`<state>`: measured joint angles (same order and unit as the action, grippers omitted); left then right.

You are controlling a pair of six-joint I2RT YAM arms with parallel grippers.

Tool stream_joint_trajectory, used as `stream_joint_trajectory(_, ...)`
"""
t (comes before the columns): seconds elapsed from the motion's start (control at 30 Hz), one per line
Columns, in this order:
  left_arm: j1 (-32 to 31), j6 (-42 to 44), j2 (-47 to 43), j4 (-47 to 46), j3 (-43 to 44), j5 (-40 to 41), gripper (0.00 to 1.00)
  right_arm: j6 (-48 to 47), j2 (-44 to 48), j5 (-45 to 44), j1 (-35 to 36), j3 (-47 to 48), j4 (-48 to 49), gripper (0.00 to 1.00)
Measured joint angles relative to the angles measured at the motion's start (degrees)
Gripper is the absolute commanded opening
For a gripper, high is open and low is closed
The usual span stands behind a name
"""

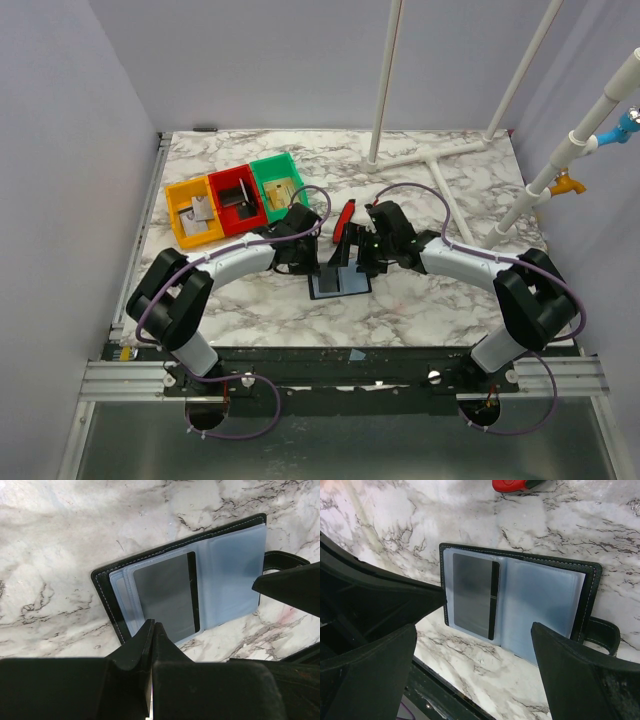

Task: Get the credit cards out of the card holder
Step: Remove the credit card from the card holder.

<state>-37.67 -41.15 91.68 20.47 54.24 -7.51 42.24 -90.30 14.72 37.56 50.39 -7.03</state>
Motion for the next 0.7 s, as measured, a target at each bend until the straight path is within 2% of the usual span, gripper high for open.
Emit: stream_joint_trajectory(0.7,0.11,0.00,2.75,-2.19,-0.76,-0.02,0.00,0.42,-0.24,0.17,0.00,-0.13,1.09,1.00)
